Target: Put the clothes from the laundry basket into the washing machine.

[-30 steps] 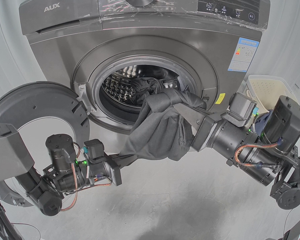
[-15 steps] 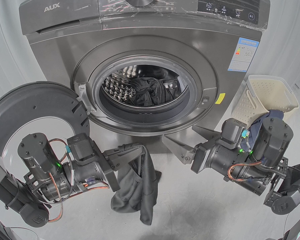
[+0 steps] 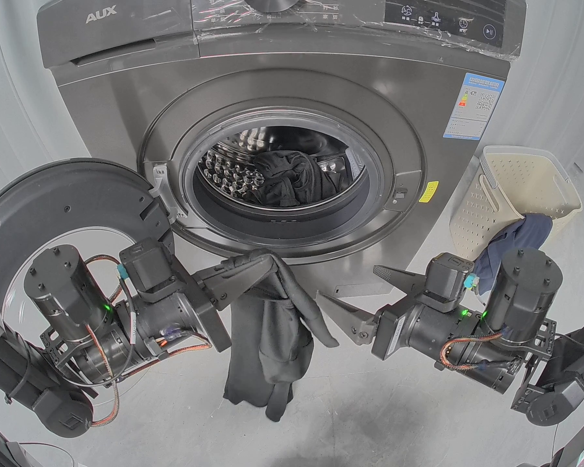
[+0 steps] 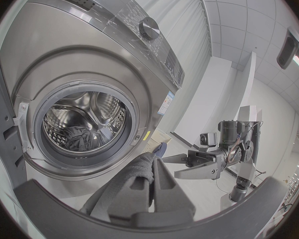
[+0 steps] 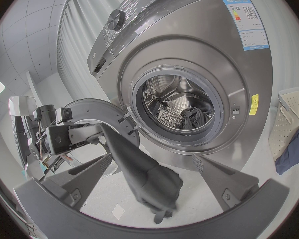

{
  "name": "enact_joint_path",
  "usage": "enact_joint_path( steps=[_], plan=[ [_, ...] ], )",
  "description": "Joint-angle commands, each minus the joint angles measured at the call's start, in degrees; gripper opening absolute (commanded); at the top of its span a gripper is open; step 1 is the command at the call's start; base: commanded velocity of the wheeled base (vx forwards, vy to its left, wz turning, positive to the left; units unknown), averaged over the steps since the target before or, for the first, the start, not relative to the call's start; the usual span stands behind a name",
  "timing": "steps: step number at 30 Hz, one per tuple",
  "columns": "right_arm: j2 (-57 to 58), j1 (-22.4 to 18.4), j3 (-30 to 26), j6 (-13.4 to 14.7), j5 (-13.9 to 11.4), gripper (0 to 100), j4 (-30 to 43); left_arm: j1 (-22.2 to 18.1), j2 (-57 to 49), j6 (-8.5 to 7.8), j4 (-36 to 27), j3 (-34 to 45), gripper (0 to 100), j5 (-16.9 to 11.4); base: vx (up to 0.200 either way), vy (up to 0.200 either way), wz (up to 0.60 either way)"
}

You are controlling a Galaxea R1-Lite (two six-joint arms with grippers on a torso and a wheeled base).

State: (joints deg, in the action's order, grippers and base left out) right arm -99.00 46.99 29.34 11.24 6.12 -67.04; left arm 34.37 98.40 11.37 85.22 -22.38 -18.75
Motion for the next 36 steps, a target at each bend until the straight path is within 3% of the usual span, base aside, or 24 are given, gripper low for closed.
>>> enact_joint_path(
  steps=[1,23,31,36],
  plan=[
    [-0.4,0.3,0.0,-0.1,0.0,100,0.0,0.3,-0.6,0.58,0.0,-0.3,0,0.2,0.000,0.000,0.00],
    [-4.1,2.0,-2.9,-0.8,0.0,100,-0.5,0.2,-0.4,0.93,0.0,-2.3,0,1.4,0.000,0.000,0.00],
    [-11.7,1.0,-0.3,-1.6,0.0,100,-3.7,0.3,-0.6,0.93,0.1,-1.7,0,1.4,0.000,0.000,0.00],
    [-16.8,-2.5,3.7,-3.0,-0.1,100,-5.8,0.4,-1.1,0.93,0.1,-1.4,0,1.3,0.000,0.000,0.00]
  ],
)
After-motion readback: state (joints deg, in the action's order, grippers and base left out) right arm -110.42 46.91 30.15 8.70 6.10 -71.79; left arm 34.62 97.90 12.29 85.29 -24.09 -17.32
